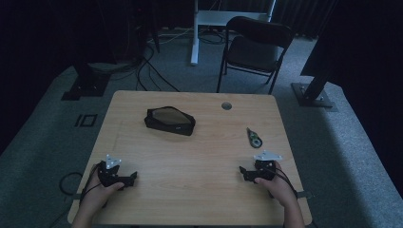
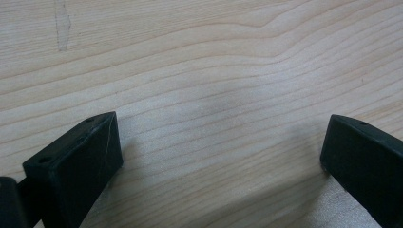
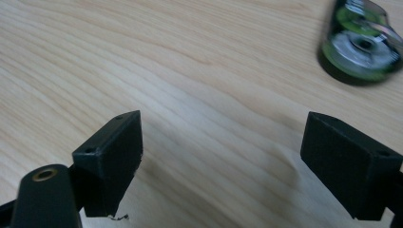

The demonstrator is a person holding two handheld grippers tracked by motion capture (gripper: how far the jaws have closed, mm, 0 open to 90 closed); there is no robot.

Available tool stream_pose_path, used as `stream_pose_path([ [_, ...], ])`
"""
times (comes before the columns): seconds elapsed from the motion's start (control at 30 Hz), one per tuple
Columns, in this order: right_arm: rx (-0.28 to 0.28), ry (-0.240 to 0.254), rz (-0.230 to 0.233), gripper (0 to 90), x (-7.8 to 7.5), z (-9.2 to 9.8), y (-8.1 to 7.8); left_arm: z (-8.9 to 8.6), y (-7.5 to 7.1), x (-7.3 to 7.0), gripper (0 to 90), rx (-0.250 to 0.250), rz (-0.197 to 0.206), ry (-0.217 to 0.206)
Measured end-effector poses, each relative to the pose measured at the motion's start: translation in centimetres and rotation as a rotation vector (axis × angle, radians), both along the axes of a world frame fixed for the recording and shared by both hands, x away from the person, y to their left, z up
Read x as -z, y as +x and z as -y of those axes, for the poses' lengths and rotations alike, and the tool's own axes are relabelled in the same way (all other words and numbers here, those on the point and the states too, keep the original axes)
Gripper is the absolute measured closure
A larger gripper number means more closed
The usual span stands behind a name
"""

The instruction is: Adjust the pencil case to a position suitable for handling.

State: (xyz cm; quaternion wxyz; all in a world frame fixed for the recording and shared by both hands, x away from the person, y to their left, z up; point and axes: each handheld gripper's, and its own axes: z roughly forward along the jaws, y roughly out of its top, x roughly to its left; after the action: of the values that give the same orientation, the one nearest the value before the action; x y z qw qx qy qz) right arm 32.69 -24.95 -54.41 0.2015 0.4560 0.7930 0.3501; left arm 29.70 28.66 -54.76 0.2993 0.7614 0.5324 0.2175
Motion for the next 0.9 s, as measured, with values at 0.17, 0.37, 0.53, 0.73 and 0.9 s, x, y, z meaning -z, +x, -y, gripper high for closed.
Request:
stream_pose_path([
  [0.17,-0.011,0.016,0.000,14.0,0.0,-0.9,0.6,0.0,0.0,0.0,0.2,0.001,-0.001,0.001],
  [0.37,-0.051,-0.004,0.014,14.3,-0.4,-2.6,2.0,0.0,0.0,0.0,0.2,0.001,-0.001,0.001],
  [0.53,-0.077,0.032,0.035,14.3,-0.8,-3.7,3.0,0.0,0.0,0.0,0.2,0.001,-0.001,0.002],
  [0.73,-0.108,0.024,0.079,16.0,-1.3,-5.3,4.2,0.0,0.0,0.0,0.2,0.001,-0.002,0.002],
  [0.9,-0.135,0.019,0.088,16.0,-2.1,-6.5,5.3,0.0,0.0,0.0,0.2,0.001,-0.002,0.002],
])
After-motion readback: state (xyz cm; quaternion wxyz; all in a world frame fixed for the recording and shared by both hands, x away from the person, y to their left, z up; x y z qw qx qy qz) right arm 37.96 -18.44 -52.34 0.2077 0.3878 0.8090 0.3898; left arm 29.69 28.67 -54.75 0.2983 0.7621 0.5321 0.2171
